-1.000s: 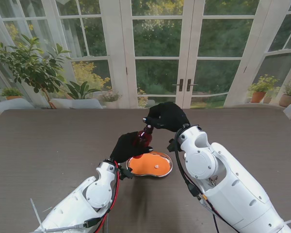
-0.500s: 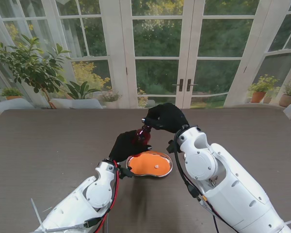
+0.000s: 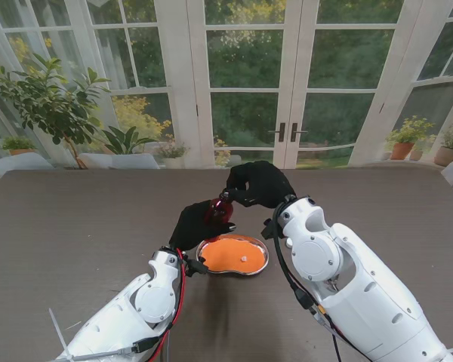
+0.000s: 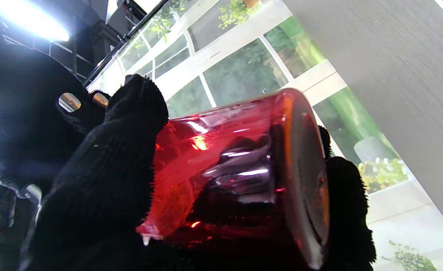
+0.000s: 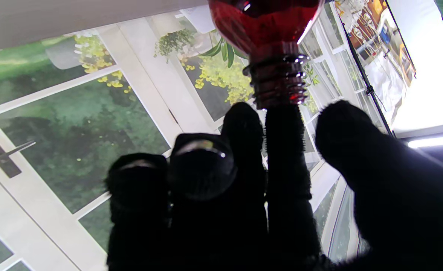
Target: Collect the cotton balls from the tray into a sample bottle
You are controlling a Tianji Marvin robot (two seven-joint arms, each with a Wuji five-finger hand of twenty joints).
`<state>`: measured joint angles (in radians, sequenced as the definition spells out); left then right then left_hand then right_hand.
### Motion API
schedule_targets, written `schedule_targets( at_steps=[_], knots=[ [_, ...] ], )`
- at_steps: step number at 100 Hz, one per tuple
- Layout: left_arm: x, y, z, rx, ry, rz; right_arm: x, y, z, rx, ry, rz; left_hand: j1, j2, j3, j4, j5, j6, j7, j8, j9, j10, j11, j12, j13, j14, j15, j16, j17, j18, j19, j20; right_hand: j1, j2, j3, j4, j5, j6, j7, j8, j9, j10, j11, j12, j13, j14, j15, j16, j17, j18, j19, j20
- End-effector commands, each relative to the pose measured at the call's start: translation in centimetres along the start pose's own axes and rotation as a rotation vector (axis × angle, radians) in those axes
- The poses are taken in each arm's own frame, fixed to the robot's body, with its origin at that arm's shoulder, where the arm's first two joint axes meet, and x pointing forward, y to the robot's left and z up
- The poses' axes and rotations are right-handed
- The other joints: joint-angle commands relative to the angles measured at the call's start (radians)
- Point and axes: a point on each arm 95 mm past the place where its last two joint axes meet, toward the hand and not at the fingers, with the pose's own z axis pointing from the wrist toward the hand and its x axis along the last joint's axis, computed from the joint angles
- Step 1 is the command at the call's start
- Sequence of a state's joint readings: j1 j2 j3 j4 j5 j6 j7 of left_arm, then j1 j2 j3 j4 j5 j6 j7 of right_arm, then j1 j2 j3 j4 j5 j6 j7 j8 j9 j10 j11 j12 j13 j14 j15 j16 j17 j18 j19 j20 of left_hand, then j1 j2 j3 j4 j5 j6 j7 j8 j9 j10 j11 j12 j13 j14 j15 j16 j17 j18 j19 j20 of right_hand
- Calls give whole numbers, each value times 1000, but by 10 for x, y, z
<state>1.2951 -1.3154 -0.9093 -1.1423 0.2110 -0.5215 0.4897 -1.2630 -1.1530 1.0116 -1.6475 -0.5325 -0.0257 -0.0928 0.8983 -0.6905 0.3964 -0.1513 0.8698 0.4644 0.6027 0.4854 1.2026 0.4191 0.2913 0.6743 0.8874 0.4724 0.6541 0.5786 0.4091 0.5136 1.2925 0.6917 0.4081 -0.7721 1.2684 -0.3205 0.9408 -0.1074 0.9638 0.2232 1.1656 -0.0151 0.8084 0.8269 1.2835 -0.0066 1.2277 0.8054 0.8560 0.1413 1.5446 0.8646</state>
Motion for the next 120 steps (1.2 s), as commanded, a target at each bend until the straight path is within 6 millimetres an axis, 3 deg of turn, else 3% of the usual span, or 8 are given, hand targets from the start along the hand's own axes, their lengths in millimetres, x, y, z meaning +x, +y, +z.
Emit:
schedule_targets(
  at_steps=[1,23,37,67,99,120],
  knots=[
    [3,3,2,-12,8,-11,2,0,0,5,11,-8,148,161,408,-14,166,-398,144,20,97,-228,14,-9,45,-104,14,-9,5,-101,46,-1,36,-53,57,-37,-21,-23,36,-31,-16,-6,-6,21,34,-23,-3,-11,-3,11,33,21],
    [4,3,1,-15,9,-14,1,1,0,-13,16,-22,150,164,404,-14,165,-395,142,20,94,-224,13,-10,41,-101,14,-8,2,-100,46,-1,142,-183,98,-38,1,-47,88,-6,1,-19,-10,32,35,-36,12,-4,8,9,26,15],
    [4,3,2,-14,13,-15,1,0,1,-17,23,-30,150,166,401,-13,165,-394,141,20,93,-220,13,-11,40,-101,15,-8,0,-98,46,-1,166,-215,101,-40,13,-60,115,10,15,-25,-4,36,36,-41,24,0,17,12,25,11],
    [5,3,2,-16,20,-18,2,-6,5,-5,33,-49,152,168,395,-13,164,-395,139,21,93,-222,14,-11,37,-99,16,-8,0,-98,46,0,159,-207,98,-40,-4,-78,177,66,14,-35,8,46,36,-50,30,0,23,12,25,9],
    [6,3,2,-12,21,-26,1,-4,4,28,31,-76,153,170,390,-12,163,-390,137,21,93,-219,15,-12,38,-96,17,-8,0,-97,47,1,138,-328,92,-80,-122,-69,336,205,-30,-44,97,95,36,-55,15,-7,5,9,17,15],
    [6,3,3,-22,24,-29,2,-5,7,43,32,-77,156,173,389,-12,165,-385,137,22,93,-214,17,-13,37,-93,17,-8,0,-94,48,2,83,-309,82,-94,-121,-108,436,292,-24,-50,143,104,36,-51,27,-3,4,14,22,19]
  ],
)
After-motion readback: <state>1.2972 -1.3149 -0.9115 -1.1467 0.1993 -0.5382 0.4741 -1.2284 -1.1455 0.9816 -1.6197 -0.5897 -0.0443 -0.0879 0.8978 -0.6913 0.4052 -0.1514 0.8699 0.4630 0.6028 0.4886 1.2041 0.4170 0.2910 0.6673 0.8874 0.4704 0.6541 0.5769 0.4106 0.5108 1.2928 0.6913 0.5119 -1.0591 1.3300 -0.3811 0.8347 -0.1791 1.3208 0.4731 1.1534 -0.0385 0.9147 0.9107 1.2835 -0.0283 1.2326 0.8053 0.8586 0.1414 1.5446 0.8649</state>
